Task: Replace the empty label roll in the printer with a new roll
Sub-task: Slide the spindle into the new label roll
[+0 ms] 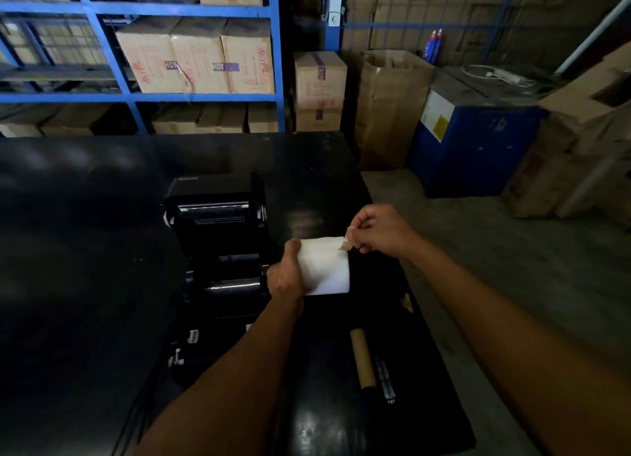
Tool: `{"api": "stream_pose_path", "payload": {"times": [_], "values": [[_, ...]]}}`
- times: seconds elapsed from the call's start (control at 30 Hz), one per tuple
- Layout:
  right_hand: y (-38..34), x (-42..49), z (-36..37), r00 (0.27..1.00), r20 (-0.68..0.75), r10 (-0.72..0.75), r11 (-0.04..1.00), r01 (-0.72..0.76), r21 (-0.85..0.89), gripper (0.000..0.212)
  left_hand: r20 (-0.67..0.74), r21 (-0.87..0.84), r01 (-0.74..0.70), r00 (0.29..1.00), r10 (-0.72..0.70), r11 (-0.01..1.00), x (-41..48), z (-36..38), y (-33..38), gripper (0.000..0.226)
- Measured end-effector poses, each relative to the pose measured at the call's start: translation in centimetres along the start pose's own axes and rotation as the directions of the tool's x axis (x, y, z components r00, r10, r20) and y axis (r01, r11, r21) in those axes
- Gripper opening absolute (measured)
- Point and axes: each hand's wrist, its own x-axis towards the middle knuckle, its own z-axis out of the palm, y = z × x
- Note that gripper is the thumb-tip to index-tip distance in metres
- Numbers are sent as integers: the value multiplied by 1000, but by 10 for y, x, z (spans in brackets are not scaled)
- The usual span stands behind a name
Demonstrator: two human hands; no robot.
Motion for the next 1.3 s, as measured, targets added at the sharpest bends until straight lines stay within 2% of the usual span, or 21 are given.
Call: {"api": "stream_pose_path", "payload": {"times": [0.17,0.27,0.4,0.5,0.6,0.73,0.83,0.9,0.97,1.13,1.2,1.3], "values": [[48,38,-2,998,-9,68,996,-69,-65,26,-105,-41,-26,994,21,999,17,22,0,45],[79,53,3,993,47,111,974,-99,-202,37,-118,-42,-4,993,-1,999,25,33,-1,44],[113,62,17,971,183,154,929,-79,-363,22,-137,-53,26,990,-33,998,31,46,-4,40],[134,66,29,947,271,174,901,-42,-432,25,-160,-38,29,987,-34,999,34,53,-10,40],[148,71,36,940,294,174,883,-16,-469,26,-179,-32,43,983,-48,999,38,57,-16,40],[155,78,40,953,266,148,878,-2,-479,30,-198,-26,29,980,-34,999,39,62,-20,38],[152,76,41,952,237,194,902,-78,-424,25,-206,-22,19,978,-23,1000,41,61,-22,38],[150,71,43,963,190,193,883,-85,-462,25,-203,-22,25,979,-29,999,39,58,-28,38],[163,54,38,966,118,232,860,-147,-489,35,-190,29,26,982,-20,999,26,66,-40,37],[155,59,37,961,66,268,873,-214,-438,65,-211,28,42,977,-35,999,32,62,-33,41],[153,59,32,965,45,260,882,-218,-417,58,-217,19,27,976,-22,999,33,62,-29,41],[153,37,28,946,62,319,881,-272,-387,29,-200,4,7,980,-7,1000,24,54,-30,39]]}}
